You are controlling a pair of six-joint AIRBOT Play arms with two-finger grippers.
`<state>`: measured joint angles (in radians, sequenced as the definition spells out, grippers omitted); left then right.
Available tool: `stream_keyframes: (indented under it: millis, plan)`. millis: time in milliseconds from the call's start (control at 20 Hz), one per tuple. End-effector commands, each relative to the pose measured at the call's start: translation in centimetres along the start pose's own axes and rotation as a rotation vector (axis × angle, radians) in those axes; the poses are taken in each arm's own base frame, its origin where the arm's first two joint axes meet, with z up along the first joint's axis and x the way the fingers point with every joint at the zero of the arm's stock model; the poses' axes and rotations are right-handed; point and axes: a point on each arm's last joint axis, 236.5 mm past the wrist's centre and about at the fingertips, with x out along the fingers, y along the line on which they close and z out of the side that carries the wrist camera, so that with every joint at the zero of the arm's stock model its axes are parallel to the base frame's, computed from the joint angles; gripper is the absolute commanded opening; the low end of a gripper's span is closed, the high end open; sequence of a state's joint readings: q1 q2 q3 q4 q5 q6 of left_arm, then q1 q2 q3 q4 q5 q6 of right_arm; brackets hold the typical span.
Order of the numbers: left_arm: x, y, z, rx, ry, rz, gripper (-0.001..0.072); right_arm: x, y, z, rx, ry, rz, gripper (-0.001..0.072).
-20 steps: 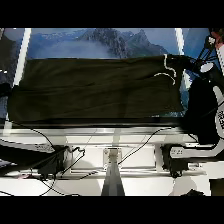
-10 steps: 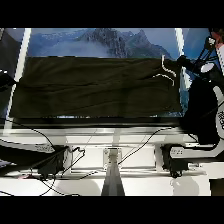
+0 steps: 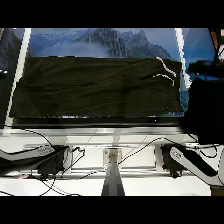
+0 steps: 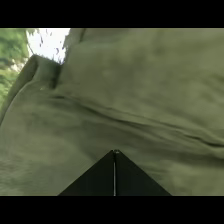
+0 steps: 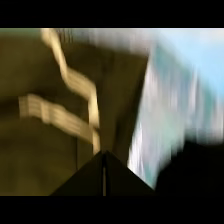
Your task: Fold the clothes and pants, and hang the long-sleeved shirts on hangers.
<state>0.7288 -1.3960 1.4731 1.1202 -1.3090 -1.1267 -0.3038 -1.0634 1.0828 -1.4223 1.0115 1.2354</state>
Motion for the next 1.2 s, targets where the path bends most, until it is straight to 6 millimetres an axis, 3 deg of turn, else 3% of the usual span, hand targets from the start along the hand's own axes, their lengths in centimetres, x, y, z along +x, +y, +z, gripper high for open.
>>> stream_keyframes:
  millis: [0,150,350,450,500,550,600,750,850,950,1050,1100,1150]
  plan:
    - [-5.2,-3.6,1.4,0.093,-0.128,-0.005,0.0016,-3.4,-0.6,-10.8,0.111,0.395,-0.005,0.0028]
    - [-6.8,-5.5,1.8,0.107,-0.179,-0.044,0.0016,-3.4,1.0,-17.3,0.231,0.508,0.063,0.0027]
    - [-5.5,-5.6,1.1,0.104,-0.167,-0.061,0.0016,-1.9,4.3,-22.8,0.468,0.423,0.113,0.0028]
    - [-4.1,-5.0,1.3,0.058,-0.195,-0.062,0.0015,-0.4,6.0,-23.2,0.627,0.365,0.139,0.0040]
    - [-3.2,-4.3,1.2,0.004,-0.203,-0.053,0.0016,0.0,5.5,-21.9,0.674,0.311,0.129,0.0181]
    - [-2.4,-3.7,0.8,-0.044,-0.201,-0.042,0.0015,0.5,5.2,-20.5,0.705,0.249,0.135,0.0479]
    - [-1.5,-3.0,0.2,-0.085,-0.192,-0.029,0.0014,0.8,4.8,-19.7,0.753,0.215,0.126,0.0560]
    - [-0.4,0.8,-2.9,-0.095,-0.085,0.136,0.0014,1.8,3.0,-21.5,0.809,0.279,0.035,0.0557]
    - [-1.5,4.2,-4.8,-0.053,-0.007,0.310,0.0015,3.0,3.0,-22.2,0.835,0.327,0.036,0.0556]
    - [-2.3,4.9,-5.3,-0.018,0.014,0.342,0.0040,4.5,2.7,-22.5,0.867,0.346,0.031,0.0553]
    - [-2.6,4.1,-5.3,-0.005,0.004,0.311,0.0510,5.9,1.9,-22.4,0.938,0.334,0.004,0.0553]
    - [-2.6,4.0,-5.5,-0.009,0.011,0.304,0.0561,6.6,1.5,-22.2,0.969,0.319,-0.004,0.0553]
    - [-2.6,3.9,-6.0,-0.011,0.032,0.299,0.0562,7.1,1.3,-21.8,0.989,0.298,-0.001,0.0552]
